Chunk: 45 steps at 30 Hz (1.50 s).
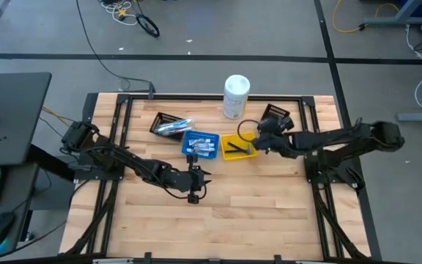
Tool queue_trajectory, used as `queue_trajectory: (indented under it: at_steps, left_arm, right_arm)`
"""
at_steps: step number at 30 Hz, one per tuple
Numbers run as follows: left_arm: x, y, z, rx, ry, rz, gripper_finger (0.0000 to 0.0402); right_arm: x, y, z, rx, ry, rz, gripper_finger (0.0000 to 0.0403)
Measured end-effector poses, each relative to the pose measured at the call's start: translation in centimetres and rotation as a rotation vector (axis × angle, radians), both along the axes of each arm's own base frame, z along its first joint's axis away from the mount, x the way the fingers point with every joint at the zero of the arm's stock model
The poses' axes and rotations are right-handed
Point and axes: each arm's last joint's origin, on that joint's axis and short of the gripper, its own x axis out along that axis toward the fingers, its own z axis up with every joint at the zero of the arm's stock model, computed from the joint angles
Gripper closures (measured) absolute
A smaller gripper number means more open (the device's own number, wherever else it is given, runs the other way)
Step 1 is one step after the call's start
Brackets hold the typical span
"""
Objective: Pick & Place Travel size toiletries
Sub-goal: Put the silver nail cutter into the right black bin, then return to Home Position
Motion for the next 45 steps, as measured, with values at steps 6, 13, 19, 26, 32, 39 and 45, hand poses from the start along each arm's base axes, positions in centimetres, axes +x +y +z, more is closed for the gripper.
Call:
queue_trajectory:
  at_steps: [6,13,19,26,32,39,45]
  left_arm:
    - [0.0,0.0,0.0,-0.004,-0.002,0.002,0.0283]
    - [0.0,0.3,0.1,0.049,-0.019,0.082,0.0280]
    - [-0.1,0.4,0.1,0.075,-0.027,0.122,0.0282]
    - [-0.1,0.4,0.1,0.078,-0.028,0.127,0.0282]
    - [-0.1,0.4,0.1,0.076,-0.027,0.125,0.0283]
    - [-0.1,0.4,0.1,0.076,-0.027,0.125,0.0280]
    - [-0.1,0.4,0.1,0.076,-0.027,0.125,0.0282]
  right_arm:
    - [-0.6,-3.0,-0.4,0.156,-0.018,-0.051,0.0342]
    - [-1.5,-5.3,-0.8,0.249,-0.042,-0.107,0.0312]
    - [-2.5,-5.5,-2.5,0.249,-0.021,-0.125,0.0296]
    - [-2.1,-5.7,-2.6,0.211,-0.111,-0.073,0.0295]
    - [-1.8,-5.8,-2.4,0.210,-0.142,-0.044,0.0294]
    - [-0.9,-5.9,-1.7,0.232,-0.262,0.034,0.0294]
    - [0.0,-6.0,-0.7,0.243,-0.403,0.132,0.0294]
